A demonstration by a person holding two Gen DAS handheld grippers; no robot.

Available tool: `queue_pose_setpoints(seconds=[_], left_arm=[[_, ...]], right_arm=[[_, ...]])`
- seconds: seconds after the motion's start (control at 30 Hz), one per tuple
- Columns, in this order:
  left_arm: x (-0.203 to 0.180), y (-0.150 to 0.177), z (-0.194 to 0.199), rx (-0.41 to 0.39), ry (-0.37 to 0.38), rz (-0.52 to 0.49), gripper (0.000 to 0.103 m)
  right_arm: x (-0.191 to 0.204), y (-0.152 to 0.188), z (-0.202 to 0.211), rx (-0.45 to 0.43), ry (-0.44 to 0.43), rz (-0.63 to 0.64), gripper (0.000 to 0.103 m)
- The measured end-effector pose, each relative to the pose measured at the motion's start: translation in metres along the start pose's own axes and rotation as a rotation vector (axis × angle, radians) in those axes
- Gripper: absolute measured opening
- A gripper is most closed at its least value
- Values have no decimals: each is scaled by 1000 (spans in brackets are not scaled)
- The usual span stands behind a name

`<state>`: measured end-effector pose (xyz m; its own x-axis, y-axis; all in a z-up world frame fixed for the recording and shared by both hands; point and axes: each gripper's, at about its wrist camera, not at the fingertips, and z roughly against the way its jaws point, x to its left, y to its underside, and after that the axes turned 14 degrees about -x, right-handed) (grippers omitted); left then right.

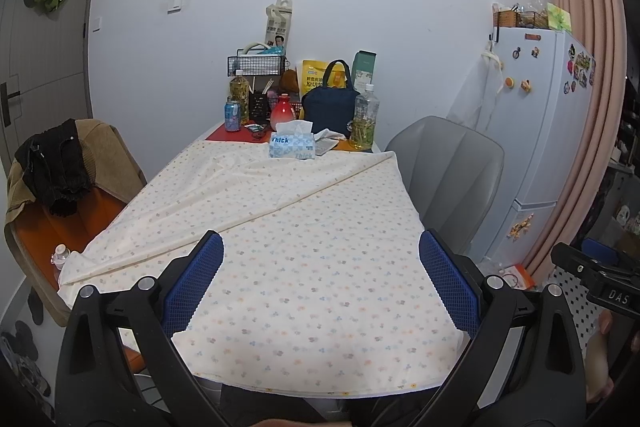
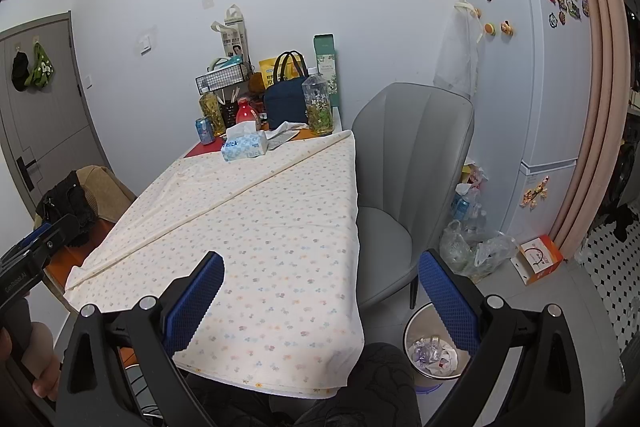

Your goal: Collect trash

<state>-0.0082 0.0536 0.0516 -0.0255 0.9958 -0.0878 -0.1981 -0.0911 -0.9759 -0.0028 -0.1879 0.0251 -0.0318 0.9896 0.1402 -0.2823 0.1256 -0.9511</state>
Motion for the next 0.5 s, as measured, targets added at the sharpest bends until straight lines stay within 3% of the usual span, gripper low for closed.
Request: queue_pose_setpoints(seconds=[0.5], left_arm=[[1, 3, -9, 28, 21, 3, 97]], right_arm=[[-2, 7, -6, 11, 5, -12, 95]])
